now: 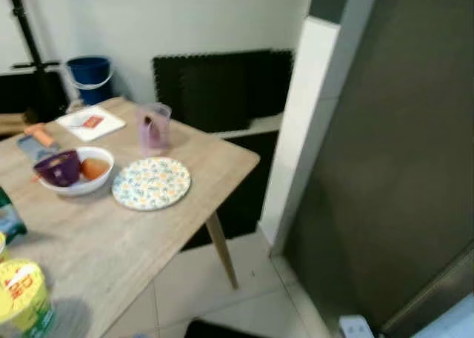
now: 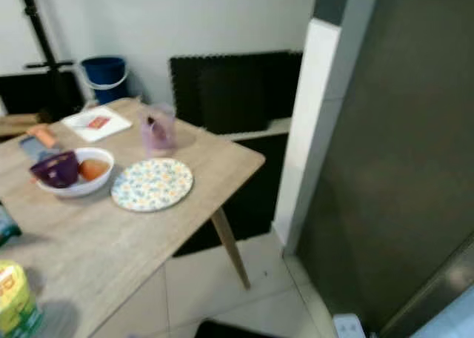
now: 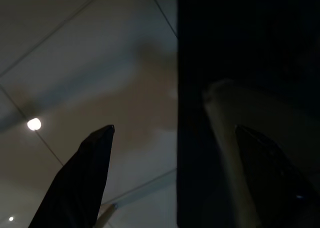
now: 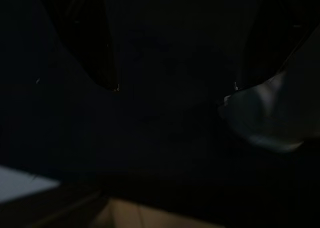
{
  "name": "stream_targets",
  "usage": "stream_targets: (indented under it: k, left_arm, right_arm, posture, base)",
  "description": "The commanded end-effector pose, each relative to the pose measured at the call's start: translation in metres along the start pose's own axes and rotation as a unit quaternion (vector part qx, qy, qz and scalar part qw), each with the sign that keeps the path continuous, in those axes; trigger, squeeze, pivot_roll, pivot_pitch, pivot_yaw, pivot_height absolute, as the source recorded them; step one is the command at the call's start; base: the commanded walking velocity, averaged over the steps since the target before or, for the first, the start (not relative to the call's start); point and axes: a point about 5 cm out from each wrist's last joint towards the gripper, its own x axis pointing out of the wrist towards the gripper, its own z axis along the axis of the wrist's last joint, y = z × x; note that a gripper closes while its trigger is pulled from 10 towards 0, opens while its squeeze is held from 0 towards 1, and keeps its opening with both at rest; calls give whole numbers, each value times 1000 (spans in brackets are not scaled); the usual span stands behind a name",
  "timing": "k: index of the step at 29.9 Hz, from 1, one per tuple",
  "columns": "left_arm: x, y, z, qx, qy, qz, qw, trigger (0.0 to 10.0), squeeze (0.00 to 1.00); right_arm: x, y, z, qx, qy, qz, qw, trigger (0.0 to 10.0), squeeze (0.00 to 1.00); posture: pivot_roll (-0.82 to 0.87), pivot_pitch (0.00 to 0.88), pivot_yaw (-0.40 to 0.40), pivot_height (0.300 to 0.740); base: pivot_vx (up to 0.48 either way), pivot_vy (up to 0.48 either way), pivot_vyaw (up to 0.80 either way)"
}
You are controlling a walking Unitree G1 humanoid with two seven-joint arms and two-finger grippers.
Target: Restocking fridge
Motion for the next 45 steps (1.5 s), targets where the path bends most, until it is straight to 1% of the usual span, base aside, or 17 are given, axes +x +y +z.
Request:
stream_targets:
  k: [1,5,8,11,16,22,24,25,27,33,39,43,45]
  left_arm:
    - [0,2,4,3,-2,-1,1000,10000,0]
    - [0,1,3,8,0,-5,1000,10000,0]
    - [0,2,4,-2,-2,2,1000,10000,0]
    - [0,3,4,4,0,4,1000,10000,0]
    - [0,3,3,3,0,4,1000,10000,0]
    - [0,4,3,3,1,6,1000,10000,0]
    - [0,4,3,2,1,6,1000,10000,0]
    - [0,4,3,2,1,7,1000,10000,0]
    - [0,4,3,2,0,7,1000,10000,0]
    - [0,5,3,-6,-1,10,1000,10000,0]
    - [0,5,2,-8,1,10,1000,10000,0]
    - [0,4,1,-10,3,5,1000,10000,0]
    - [0,4,2,-8,2,2,1000,10000,0]
  right_arm:
    - [0,-3,2,-6,1,-7,1000,10000,0]
    - [-1,-7,-1,-6,4,-8,1000,10000,0]
    - [-4,-18,-13,-6,12,-14,1000,10000,0]
    - [-5,-23,-16,-7,15,-16,1000,10000,0]
    - [-5,-23,-16,-7,15,-17,1000,10000,0]
    - [-2,-11,-4,-11,5,-10,1000,10000,0]
    - [-2,-10,-2,-11,2,-9,1000,10000,0]
    - [-1,-9,-1,-2,-3,-9,1000,10000,0]
    - [-1,-9,-1,-1,-4,-7,1000,10000,0]
    - [-3,-15,-8,-5,3,-9,1000,10000,0]
    - [-3,-16,-9,-9,4,-8,1000,10000,0]
    - [-3,-14,-7,-22,2,-4,1000,10000,0]
    - [-2,-9,-4,-24,-1,-1,1000,10000,0]
  posture:
    - [-35,0,-5,740]
    - [-35,0,-5,740]
    - [-36,0,-4,740]
    - [-37,0,-3,740]
    - [-37,0,-3,740]
    - [-37,0,-3,740]
    - [-37,0,-3,740]
    - [-37,0,-4,740]
    - [-37,0,-4,740]
    - [-39,0,-4,740]
    - [-40,0,-5,740]
    - [-40,0,-5,740]
    - [-40,0,-5,740]
  base:
    - [0,-382,-769]
    - [0,-431,-769]
    - [0,-160,-771]
    - [0,0,-769]
    - [0,0,-769]
    - [0,0,-770]
    - [0,0,-769]
    - [0,0,0]
    - [0,0,0]
    - [0,0,0]
    - [0,0,0]
    - [0,0,0]
    - [137,0,0]
